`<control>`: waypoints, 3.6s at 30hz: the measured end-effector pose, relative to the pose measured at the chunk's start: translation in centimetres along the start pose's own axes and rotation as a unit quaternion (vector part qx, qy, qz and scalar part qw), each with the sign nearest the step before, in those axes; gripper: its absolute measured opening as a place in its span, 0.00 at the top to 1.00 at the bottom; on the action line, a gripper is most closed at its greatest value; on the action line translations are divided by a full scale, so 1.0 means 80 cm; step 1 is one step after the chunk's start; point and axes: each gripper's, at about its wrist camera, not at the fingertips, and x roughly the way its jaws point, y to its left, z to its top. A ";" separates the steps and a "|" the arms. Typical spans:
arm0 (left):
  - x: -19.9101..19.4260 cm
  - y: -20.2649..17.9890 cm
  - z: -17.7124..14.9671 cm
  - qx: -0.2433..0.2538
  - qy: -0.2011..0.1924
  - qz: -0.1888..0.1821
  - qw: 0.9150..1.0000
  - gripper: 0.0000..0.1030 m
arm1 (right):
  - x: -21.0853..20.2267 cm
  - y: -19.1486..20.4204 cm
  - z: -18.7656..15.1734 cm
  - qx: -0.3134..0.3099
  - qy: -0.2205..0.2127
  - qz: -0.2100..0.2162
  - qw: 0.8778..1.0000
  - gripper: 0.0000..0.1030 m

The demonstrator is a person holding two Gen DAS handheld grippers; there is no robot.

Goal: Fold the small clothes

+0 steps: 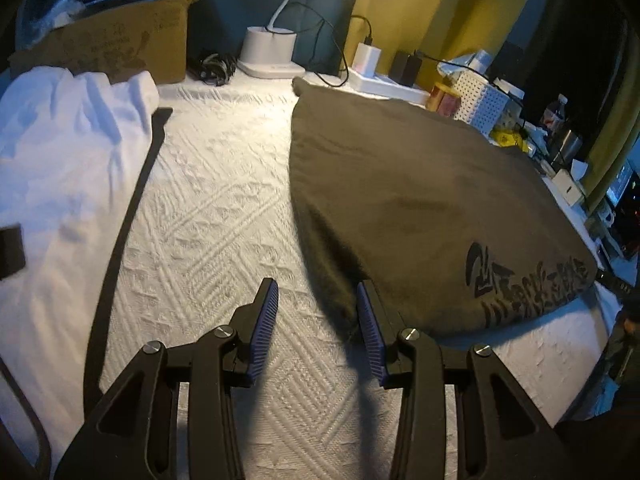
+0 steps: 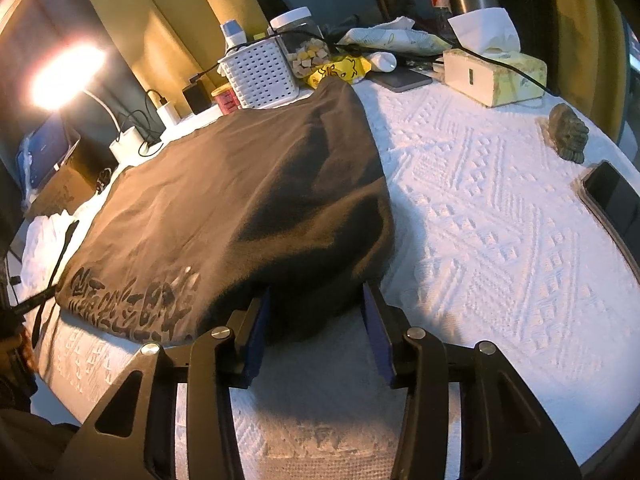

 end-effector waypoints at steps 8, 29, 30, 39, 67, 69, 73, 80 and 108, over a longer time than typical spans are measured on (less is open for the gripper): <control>0.007 -0.020 -0.001 0.038 0.009 -0.003 0.999 0.98 | 0.009 0.010 -0.002 0.000 -0.003 0.018 1.000 0.90; -0.024 0.001 0.004 0.059 -0.002 0.067 0.996 0.99 | -0.032 -0.025 -0.011 -0.055 0.006 -0.061 0.997 0.90; -0.027 0.001 0.006 0.059 -0.005 0.066 0.996 0.99 | -0.035 -0.032 -0.009 -0.044 0.004 -0.056 0.997 0.84; -0.043 -0.001 0.017 0.049 -0.026 0.052 0.997 0.99 | -0.051 -0.053 -0.016 0.042 -0.008 0.009 0.999 0.55; -0.017 -0.012 -0.010 0.046 0.015 0.002 0.999 0.97 | -0.030 0.000 0.006 -0.028 -0.036 -0.047 0.998 0.96; -0.026 -0.014 -0.013 0.044 0.011 -0.001 0.999 0.97 | -0.034 0.001 0.004 -0.038 -0.035 -0.054 0.997 0.96; -0.039 -0.021 -0.022 0.046 0.013 -0.008 0.999 0.97 | -0.045 -0.002 0.001 -0.046 -0.035 -0.062 0.996 0.96; -0.056 -0.029 -0.036 0.057 0.013 -0.014 0.998 0.97 | -0.060 -0.001 -0.015 -0.059 -0.028 -0.072 0.995 0.96; -0.067 -0.036 -0.062 0.052 0.023 0.056 0.997 0.94 | -0.069 -0.005 -0.049 -0.033 -0.014 -0.071 0.997 0.91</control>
